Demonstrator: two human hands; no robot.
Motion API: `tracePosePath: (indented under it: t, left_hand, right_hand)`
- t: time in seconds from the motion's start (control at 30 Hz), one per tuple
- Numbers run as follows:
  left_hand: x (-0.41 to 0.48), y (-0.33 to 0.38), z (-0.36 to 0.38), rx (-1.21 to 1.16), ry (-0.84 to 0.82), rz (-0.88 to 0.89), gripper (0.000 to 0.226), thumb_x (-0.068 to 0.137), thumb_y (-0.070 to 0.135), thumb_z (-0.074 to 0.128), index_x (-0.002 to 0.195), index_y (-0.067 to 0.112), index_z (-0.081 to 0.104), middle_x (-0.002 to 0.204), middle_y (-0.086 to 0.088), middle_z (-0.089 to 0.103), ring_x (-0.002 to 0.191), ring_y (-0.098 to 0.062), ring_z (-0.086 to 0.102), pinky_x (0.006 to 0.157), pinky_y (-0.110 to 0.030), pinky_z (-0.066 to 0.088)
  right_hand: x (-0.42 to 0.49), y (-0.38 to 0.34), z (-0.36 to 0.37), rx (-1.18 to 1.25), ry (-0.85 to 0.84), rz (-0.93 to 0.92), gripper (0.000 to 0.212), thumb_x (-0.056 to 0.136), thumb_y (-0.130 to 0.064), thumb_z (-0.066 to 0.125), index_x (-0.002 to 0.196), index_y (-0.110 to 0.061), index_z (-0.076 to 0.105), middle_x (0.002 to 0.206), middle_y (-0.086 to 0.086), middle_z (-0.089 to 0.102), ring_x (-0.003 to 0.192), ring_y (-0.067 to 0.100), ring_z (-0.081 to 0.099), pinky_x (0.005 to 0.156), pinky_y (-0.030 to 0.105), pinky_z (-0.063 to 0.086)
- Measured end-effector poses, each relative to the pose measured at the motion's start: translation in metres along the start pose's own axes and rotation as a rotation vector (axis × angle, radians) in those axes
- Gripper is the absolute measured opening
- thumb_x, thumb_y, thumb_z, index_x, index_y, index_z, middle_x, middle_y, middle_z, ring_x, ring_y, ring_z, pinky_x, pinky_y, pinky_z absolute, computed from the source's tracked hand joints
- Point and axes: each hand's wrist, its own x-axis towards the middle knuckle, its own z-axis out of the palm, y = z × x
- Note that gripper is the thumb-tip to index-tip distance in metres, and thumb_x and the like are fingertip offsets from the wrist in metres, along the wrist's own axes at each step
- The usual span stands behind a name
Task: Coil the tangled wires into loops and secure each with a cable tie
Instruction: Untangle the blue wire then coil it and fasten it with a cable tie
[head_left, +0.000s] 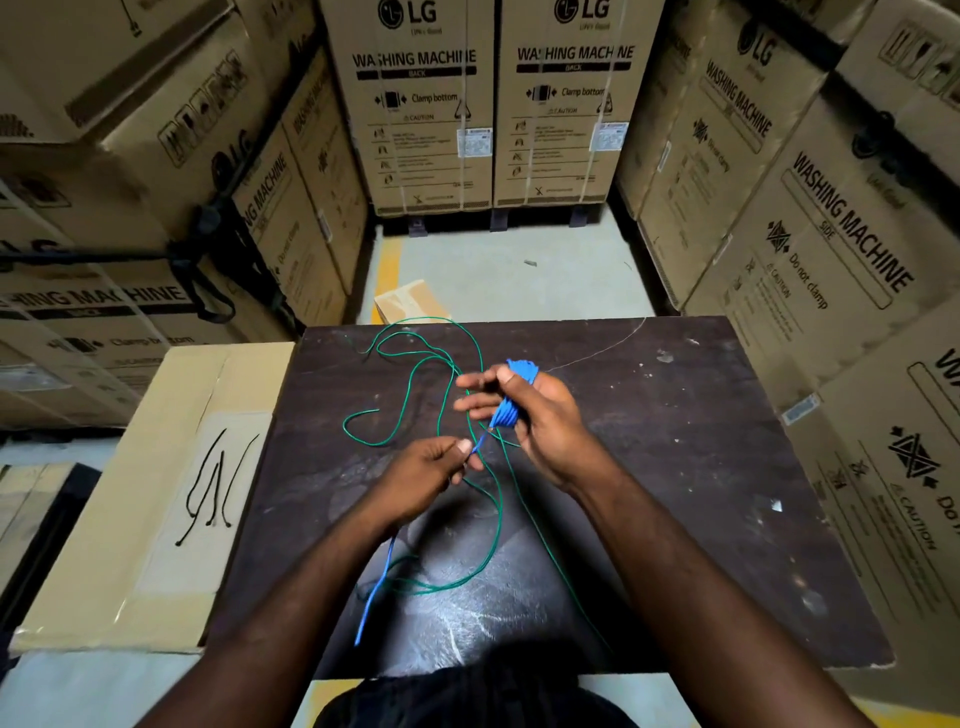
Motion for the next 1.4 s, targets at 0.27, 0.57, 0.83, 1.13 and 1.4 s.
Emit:
tracePosePath:
  t: [0.27,0.57,0.83,1.13,1.4]
  left_hand:
    - [-0.016,0.001,0.007,0.051,-0.096,0.095,0.031,0.094,0.034,0.047,0.076,0.02,0.068,0.048,0.01,0.042,0.048,-0.005,0.034,0.049,-0.021,0.027]
    - [-0.029,0.04,0.001,0.554,-0.042,0.308,0.025,0.098,0.029,0.049,0.083,0.024,0.069,0.062,0.013,0.056,0.061,0.0,0.05,0.062,-0.023,0.035]
    - [-0.045,0.074,-0.004,0.935,0.001,0.48,0.027,0.097,0.043,0.039,0.097,0.03,0.062,0.094,0.009,0.066,0.093,-0.011,0.059,0.073,-0.029,0.046]
    - [-0.029,0.096,-0.034,0.961,0.311,0.542,0.028,0.093,0.047,0.042,0.088,0.028,0.062,0.083,0.008,0.062,0.086,-0.016,0.06,0.063,-0.032,0.045]
    - [-0.008,0.082,-0.042,0.858,0.402,0.482,0.022,0.09,0.043,0.046,0.09,0.03,0.064,0.088,0.009,0.066,0.091,-0.016,0.061,0.07,-0.033,0.048]
  right_hand:
    - [0.027,-0.004,-0.028,0.052,0.301,-0.124,0.025,0.102,-0.011,0.034,0.091,-0.007,0.057,0.115,0.018,0.065,0.102,0.032,0.064,0.092,0.035,0.052]
    - [0.024,0.036,-0.054,-0.451,0.369,-0.095,0.028,0.101,-0.015,0.042,0.117,-0.001,0.061,0.118,0.007,0.065,0.105,0.01,0.062,0.097,0.023,0.046]
    - [0.01,0.051,-0.067,-0.886,0.345,-0.095,0.024,0.096,-0.024,0.049,0.102,-0.012,0.068,0.104,-0.001,0.069,0.099,0.009,0.063,0.094,0.03,0.048]
    - [-0.011,0.064,-0.054,-0.706,0.133,0.074,0.036,0.09,-0.046,0.044,0.076,-0.02,0.065,0.078,0.006,0.072,0.07,0.022,0.066,0.073,0.036,0.053]
    - [-0.029,0.052,-0.033,-0.573,-0.045,0.137,0.054,0.09,-0.059,0.035,0.072,-0.014,0.058,0.072,0.015,0.069,0.057,0.018,0.056,0.058,0.025,0.047]
